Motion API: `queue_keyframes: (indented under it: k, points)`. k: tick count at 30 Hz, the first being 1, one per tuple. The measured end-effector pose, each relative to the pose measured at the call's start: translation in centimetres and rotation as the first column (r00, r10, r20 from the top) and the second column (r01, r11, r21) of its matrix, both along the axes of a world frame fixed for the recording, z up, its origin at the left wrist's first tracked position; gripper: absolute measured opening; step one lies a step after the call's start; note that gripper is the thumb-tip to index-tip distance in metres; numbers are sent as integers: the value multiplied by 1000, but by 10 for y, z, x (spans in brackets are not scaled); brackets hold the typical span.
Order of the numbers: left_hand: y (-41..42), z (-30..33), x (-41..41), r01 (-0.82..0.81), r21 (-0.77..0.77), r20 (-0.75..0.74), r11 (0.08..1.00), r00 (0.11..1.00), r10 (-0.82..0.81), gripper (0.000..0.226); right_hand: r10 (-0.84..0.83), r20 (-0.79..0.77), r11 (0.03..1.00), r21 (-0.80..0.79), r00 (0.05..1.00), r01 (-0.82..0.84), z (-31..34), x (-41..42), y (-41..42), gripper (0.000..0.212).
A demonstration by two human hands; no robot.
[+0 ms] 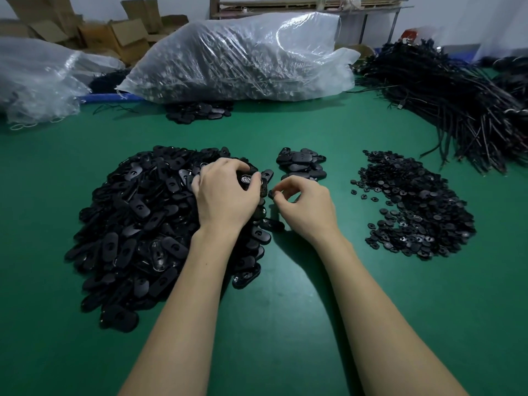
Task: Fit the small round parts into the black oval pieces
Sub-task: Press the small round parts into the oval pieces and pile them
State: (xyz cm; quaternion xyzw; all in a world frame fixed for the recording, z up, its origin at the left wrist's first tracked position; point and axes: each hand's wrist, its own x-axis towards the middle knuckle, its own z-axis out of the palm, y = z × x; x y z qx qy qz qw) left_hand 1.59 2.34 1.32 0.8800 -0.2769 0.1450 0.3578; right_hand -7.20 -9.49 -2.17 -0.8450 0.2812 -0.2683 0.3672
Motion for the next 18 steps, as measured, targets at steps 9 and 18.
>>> queue_keyframes:
  k: [9,18]
  points:
    - [-20,3,-17,214,-343,-26,914,971,-237,17,-2,183,984,175,983,-30,15,-17,-12,13]
    - [-36,-2,-38,225,-555,-455,801,723,-519,26,-29,217,913,403,976,-62,20,-44,-24,11]
